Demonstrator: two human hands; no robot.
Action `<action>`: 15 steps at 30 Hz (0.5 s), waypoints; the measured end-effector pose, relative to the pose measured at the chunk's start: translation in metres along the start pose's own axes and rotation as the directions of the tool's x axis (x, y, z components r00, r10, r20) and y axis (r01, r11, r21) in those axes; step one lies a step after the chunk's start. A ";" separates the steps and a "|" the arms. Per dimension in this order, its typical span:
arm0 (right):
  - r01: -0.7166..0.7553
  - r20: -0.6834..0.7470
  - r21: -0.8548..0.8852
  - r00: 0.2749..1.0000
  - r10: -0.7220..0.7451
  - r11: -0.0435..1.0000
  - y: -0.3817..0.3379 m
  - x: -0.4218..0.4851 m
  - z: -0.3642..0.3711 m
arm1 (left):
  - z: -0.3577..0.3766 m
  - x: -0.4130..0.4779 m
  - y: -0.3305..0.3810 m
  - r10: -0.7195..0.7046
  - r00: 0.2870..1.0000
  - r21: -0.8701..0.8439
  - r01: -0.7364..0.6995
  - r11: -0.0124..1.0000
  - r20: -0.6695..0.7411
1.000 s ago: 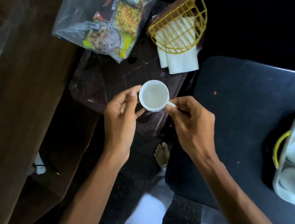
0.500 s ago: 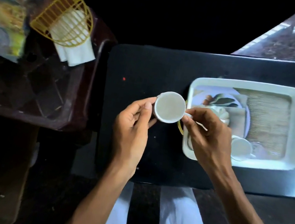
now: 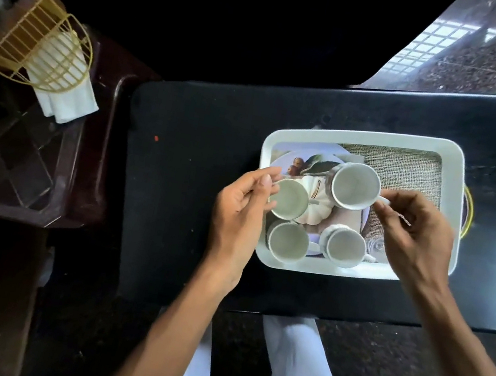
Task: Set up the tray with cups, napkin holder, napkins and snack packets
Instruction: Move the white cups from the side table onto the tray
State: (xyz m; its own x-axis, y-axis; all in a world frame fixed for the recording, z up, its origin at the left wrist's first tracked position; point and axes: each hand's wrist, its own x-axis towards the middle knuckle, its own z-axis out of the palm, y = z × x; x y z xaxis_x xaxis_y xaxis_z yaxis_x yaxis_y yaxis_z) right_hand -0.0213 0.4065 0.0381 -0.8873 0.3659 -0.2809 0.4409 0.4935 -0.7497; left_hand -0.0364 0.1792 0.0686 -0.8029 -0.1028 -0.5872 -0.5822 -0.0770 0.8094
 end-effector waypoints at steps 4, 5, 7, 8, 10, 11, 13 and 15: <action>-0.047 0.029 0.010 0.999 0.046 0.999 0.027 0.010 0.001 | 0.005 0.002 -0.003 -0.044 0.998 -0.028 0.043 0.999 -0.040; -0.060 0.038 0.014 0.998 0.059 0.998 0.031 0.011 0.002 | 0.006 0.002 -0.004 -0.051 0.998 -0.038 0.049 0.998 -0.047; -0.068 0.053 0.018 0.996 0.067 0.997 0.040 0.013 0.005 | 0.006 0.002 -0.005 -0.061 0.996 -0.049 0.058 0.997 -0.068; -0.069 0.060 0.009 0.996 0.068 0.998 0.043 0.013 0.006 | 0.006 0.002 -0.005 -0.066 0.994 -0.049 0.062 0.997 -0.082; -0.070 0.076 -0.018 0.995 0.071 0.997 0.047 0.013 0.008 | 0.005 0.002 -0.006 -0.068 0.992 -0.051 0.063 0.997 -0.104; -0.079 0.083 -0.020 0.993 0.080 0.997 0.051 0.015 0.009 | 0.004 0.003 -0.007 -0.067 0.992 -0.049 0.062 0.997 -0.110; -0.085 0.095 -0.042 0.992 0.088 0.996 0.053 0.015 0.011 | 0.001 0.004 -0.009 -0.063 0.991 -0.042 0.058 0.997 -0.120; -0.085 0.106 -0.064 0.990 0.091 0.994 0.055 0.015 0.013 | -0.003 0.005 -0.010 -0.062 0.989 -0.044 0.057 0.997 -0.135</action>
State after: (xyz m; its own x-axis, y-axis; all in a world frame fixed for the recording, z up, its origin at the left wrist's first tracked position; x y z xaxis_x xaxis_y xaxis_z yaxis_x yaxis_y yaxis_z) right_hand -0.0125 0.4291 -0.0149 -0.8528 0.3235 -0.4099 0.5221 0.5103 -0.6834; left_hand -0.0342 0.1761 0.0582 -0.7405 -0.2306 -0.6312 -0.6203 -0.1267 0.7740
